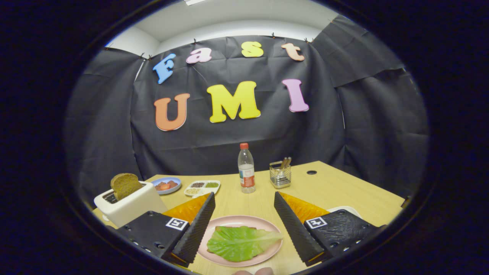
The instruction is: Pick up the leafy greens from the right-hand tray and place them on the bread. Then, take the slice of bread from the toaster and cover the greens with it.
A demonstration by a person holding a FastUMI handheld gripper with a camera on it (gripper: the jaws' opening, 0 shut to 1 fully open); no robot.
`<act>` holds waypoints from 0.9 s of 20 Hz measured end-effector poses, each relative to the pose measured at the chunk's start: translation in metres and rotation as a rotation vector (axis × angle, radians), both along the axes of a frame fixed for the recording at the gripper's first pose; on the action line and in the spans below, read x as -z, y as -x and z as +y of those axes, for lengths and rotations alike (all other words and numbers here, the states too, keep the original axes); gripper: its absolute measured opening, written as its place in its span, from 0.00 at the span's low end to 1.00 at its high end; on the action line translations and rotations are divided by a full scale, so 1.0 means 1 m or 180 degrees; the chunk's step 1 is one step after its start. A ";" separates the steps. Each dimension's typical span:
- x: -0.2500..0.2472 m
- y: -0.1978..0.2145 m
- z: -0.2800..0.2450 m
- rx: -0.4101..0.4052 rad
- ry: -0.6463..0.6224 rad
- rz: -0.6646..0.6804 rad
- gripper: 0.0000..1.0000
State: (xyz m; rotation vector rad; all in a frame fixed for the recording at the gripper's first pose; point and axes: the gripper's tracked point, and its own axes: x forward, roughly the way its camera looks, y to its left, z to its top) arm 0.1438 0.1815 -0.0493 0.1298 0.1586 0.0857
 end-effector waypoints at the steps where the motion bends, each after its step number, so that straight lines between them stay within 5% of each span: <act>1: -0.013 0.005 0.008 -0.0014 0.0041 -0.0093 0.96; 10: -0.069 0.034 0.111 -0.0294 -0.0067 -0.0336 0.95; 14: -0.067 0.041 0.182 -0.0586 -0.0149 -0.0253 0.96; 18: -0.047 0.035 0.223 -0.0597 -0.0191 -0.0077 0.96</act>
